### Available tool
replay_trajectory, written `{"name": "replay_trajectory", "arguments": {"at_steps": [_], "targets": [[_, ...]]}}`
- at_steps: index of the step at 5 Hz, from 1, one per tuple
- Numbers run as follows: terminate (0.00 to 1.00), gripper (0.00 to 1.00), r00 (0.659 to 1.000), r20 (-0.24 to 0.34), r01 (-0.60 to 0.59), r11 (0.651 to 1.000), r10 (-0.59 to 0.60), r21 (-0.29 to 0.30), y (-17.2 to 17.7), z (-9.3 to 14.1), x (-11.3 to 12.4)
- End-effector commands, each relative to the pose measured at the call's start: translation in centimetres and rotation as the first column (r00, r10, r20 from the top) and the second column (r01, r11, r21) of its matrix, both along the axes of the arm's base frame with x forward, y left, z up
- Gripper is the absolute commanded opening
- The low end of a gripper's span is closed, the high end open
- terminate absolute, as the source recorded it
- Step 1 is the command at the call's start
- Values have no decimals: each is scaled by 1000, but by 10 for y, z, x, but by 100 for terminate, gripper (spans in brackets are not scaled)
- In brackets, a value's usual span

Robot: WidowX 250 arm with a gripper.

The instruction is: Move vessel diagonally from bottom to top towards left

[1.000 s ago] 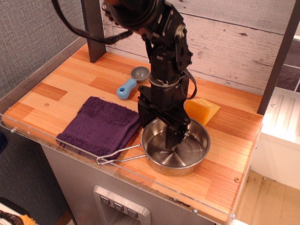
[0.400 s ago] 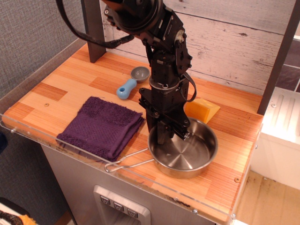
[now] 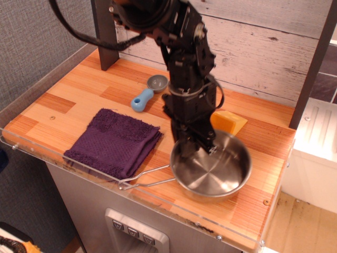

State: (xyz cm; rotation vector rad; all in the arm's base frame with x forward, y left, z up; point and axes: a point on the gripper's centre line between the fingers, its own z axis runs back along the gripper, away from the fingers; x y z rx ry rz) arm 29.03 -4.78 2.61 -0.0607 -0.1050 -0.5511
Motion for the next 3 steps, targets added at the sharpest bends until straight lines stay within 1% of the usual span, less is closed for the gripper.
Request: {"name": "replay_trajectory", "arguments": {"at_steps": [1,2,3], "targets": [[0,0,971,155,203,972,-185,-114,11,90,2],[0,0,989,145,46,996,-34,-78,59,121,10],[0,0,996,84,-26,998,30,-59,109,118,34]]}}
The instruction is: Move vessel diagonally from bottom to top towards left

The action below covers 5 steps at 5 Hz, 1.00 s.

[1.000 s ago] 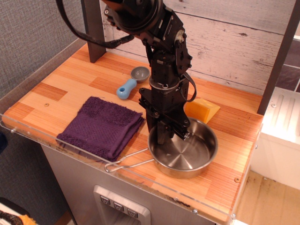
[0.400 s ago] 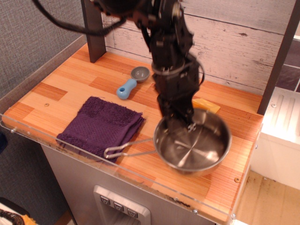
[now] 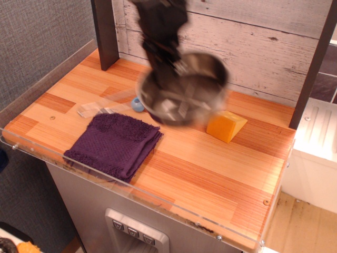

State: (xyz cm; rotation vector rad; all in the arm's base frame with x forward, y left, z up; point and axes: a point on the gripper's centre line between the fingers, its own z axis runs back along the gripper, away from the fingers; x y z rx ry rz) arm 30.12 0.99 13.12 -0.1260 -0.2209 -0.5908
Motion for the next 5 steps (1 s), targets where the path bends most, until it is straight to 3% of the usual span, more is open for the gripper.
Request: {"name": "replay_trajectory", "arguments": {"at_steps": [1,2,4,5], "targets": [[0,0,995,-49,-85,994,88,74,101,-4,50],[0,0,988,-69,-132,988,138,86,150,-29,57],[0,0,985,-94,-135,986,144,96,176,-57,56],[0,0,973,-50,-213,963,224,165,181,-67,50]]}}
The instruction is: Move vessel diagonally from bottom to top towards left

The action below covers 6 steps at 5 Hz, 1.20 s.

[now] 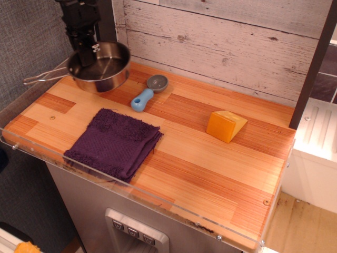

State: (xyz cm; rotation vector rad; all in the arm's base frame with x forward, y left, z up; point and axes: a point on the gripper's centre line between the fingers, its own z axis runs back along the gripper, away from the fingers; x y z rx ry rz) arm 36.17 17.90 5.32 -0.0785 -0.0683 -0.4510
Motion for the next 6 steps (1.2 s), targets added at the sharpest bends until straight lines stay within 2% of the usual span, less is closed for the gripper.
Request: {"name": "replay_trajectory", "arguments": {"at_steps": [1,2,3,5,6], "targets": [[0,0,986,70,-160,979,152,128,12,1,-11],[0,0,983,62,-180,972,172,154,12,-5,-10],[0,100,983,55,-185,967,178,174,8,-5,-10],[0,100,979,103,-191,968,176,163,7,11,-13],[0,100,957,174,-258,954,231,152,6,42,-22]]}}
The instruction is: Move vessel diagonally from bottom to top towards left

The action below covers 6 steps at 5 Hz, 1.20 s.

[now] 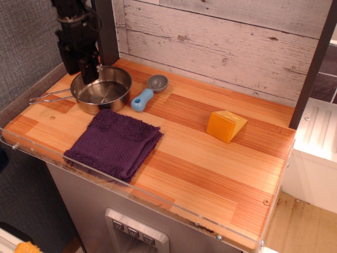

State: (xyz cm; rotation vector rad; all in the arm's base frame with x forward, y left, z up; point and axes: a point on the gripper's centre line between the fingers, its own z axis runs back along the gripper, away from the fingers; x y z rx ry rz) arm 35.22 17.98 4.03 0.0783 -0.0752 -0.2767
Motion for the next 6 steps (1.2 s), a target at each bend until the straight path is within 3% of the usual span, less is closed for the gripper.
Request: {"name": "replay_trajectory", "arguments": {"at_steps": [1,2,3,5,6], "targets": [[0,100,947,221,-235,972,231,-10,-19,102,-29],[0,100,917,216,-330,942,336,-63,-66,115,-38],[0,100,925,199,-310,946,324,-99,-106,111,-47],[0,100,952,159,-249,963,262,-99,-120,97,-50],[0,100,969,120,-209,976,215,-66,-118,91,-48]]}}
